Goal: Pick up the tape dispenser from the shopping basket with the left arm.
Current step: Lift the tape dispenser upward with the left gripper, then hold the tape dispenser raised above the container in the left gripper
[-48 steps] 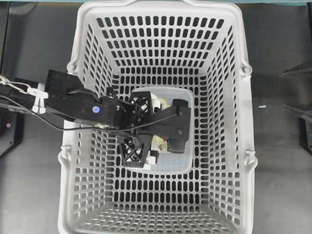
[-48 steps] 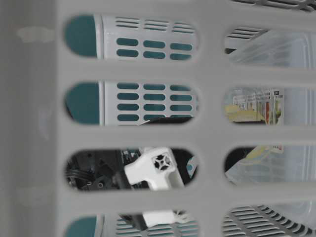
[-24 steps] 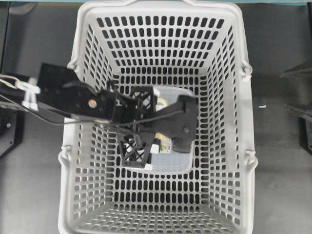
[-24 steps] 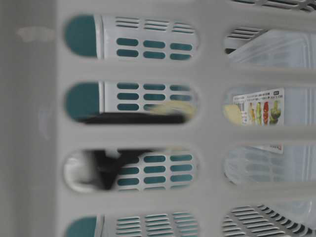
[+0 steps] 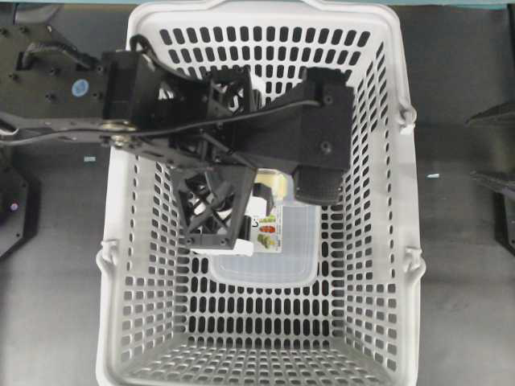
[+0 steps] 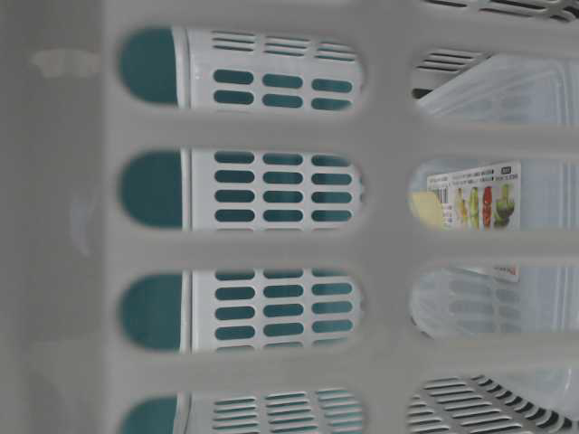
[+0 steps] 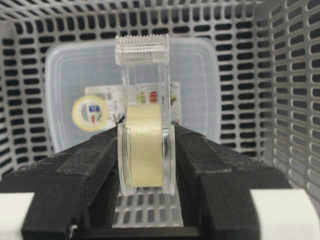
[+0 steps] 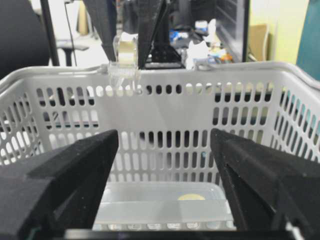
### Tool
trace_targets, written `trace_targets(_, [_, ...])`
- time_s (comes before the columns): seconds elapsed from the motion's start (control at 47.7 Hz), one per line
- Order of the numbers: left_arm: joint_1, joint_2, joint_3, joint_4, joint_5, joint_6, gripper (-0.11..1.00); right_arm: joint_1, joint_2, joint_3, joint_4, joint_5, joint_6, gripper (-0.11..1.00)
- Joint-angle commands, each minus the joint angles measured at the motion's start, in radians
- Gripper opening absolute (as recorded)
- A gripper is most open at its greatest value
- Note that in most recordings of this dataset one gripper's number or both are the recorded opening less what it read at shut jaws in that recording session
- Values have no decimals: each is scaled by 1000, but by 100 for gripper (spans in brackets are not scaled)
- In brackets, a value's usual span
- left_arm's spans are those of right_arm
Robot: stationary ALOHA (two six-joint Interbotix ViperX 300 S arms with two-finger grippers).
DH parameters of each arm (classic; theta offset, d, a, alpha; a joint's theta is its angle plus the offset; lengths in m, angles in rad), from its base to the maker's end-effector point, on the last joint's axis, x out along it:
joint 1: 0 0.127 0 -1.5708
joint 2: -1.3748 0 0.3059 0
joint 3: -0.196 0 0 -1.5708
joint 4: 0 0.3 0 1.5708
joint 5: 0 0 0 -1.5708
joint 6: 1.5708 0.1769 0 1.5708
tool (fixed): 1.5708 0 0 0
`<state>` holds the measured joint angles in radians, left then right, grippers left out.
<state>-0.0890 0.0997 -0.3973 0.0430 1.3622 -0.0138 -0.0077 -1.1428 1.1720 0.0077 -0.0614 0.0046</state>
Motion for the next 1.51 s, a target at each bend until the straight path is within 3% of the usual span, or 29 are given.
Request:
trace_targets(0.0, [-3, -17, -23, 3, -2, -2, 29, 0, 5, -14, 2, -5, 0, 72])
trace_targets(1.488, [-5, 5, -11, 3, 6, -2, 29, -2, -9, -5, 2, 14, -3, 72])
